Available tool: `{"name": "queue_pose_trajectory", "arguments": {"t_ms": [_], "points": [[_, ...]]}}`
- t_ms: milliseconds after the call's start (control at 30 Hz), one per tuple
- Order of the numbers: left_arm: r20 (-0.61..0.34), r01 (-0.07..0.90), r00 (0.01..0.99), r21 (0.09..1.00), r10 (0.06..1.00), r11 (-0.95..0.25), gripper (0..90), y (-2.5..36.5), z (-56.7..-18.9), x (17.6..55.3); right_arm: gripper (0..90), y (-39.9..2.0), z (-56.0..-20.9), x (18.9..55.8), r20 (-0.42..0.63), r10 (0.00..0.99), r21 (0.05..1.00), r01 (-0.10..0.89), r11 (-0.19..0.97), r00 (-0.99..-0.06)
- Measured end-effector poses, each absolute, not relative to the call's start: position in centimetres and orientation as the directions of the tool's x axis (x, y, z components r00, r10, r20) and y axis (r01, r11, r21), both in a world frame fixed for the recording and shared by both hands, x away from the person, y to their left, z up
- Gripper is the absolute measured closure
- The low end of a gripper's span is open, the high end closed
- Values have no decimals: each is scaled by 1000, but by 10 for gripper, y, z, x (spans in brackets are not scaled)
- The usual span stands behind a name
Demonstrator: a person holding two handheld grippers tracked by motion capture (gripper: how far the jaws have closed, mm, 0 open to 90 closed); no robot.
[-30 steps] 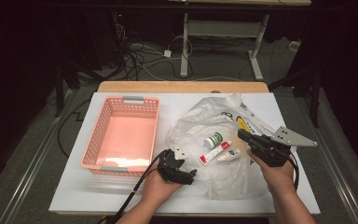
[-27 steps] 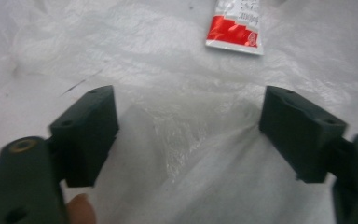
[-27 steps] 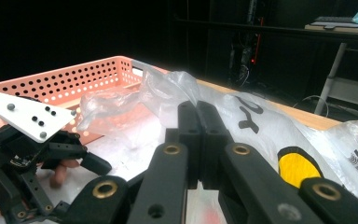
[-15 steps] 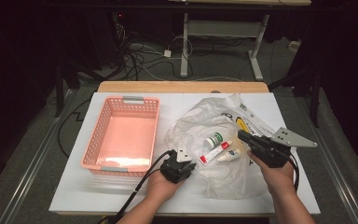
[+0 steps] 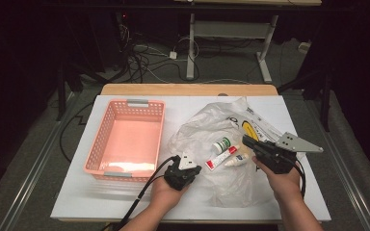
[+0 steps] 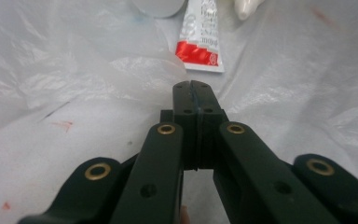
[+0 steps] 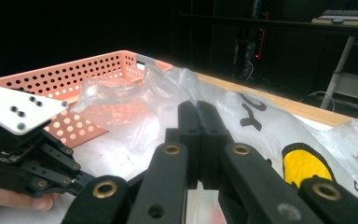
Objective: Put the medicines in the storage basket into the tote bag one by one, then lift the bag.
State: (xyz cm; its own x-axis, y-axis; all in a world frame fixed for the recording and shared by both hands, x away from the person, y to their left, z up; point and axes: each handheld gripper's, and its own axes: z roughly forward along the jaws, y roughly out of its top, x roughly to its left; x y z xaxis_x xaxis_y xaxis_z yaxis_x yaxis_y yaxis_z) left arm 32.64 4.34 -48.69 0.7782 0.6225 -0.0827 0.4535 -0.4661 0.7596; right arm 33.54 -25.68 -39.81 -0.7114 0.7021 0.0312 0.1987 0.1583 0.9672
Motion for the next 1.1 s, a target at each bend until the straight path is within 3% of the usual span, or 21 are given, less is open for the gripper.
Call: {"name": "queue_pose_trajectory", "arguments": {"t_ms": [100, 233, 1100], "points": [[-95, 444, 780, 780, 618, -440, 883, 47, -486, 325, 900, -258, -399, 337, 35, 707, 967, 203, 155, -706], [-30, 391, 801, 783, 598, -484, 883, 42, -485, 320, 900, -260, -398, 337, 31, 717, 968, 199, 152, -696], [13, 295, 810, 855, 586, -427, 882, 40, -456, 313, 900, -261, -392, 336, 20, 732, 977, 168, 130, -681]]}}
